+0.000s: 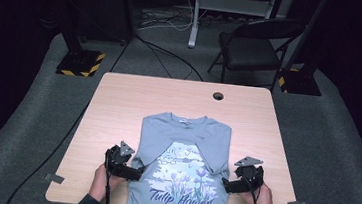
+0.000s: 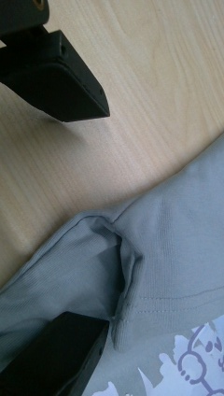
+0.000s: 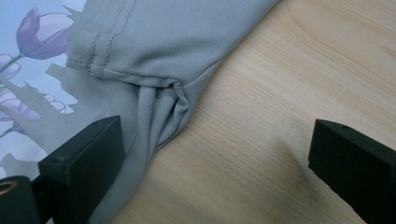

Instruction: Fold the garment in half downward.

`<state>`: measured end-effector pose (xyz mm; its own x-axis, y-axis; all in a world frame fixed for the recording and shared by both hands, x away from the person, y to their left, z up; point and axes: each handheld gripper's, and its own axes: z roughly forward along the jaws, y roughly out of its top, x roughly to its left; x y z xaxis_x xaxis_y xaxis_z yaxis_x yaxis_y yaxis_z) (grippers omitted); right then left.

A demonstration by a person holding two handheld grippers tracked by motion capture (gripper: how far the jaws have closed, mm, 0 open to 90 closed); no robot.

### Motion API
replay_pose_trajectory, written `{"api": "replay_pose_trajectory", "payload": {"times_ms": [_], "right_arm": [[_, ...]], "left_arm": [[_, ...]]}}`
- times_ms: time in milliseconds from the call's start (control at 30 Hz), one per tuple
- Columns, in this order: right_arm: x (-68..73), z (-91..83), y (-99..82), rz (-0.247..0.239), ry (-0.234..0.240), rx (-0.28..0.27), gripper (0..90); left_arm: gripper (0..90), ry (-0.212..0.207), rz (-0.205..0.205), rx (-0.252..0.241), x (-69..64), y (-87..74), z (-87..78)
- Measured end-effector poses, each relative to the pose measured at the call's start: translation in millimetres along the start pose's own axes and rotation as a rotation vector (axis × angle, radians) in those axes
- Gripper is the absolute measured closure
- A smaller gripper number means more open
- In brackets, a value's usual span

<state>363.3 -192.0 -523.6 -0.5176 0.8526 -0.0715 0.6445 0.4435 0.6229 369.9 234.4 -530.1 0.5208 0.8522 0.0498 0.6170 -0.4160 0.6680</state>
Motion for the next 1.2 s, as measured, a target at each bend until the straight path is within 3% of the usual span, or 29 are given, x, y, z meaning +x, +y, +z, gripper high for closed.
{"api": "replay_pose_trajectory", "payload": {"times_ms": [1200], "right_arm": [[3.7,-4.9,-3.9,-0.019,0.019,0.025,2.8]], "left_arm": [[1.1,-0.031,0.009,0.028,-1.7,-8.5,-8.9]]}}
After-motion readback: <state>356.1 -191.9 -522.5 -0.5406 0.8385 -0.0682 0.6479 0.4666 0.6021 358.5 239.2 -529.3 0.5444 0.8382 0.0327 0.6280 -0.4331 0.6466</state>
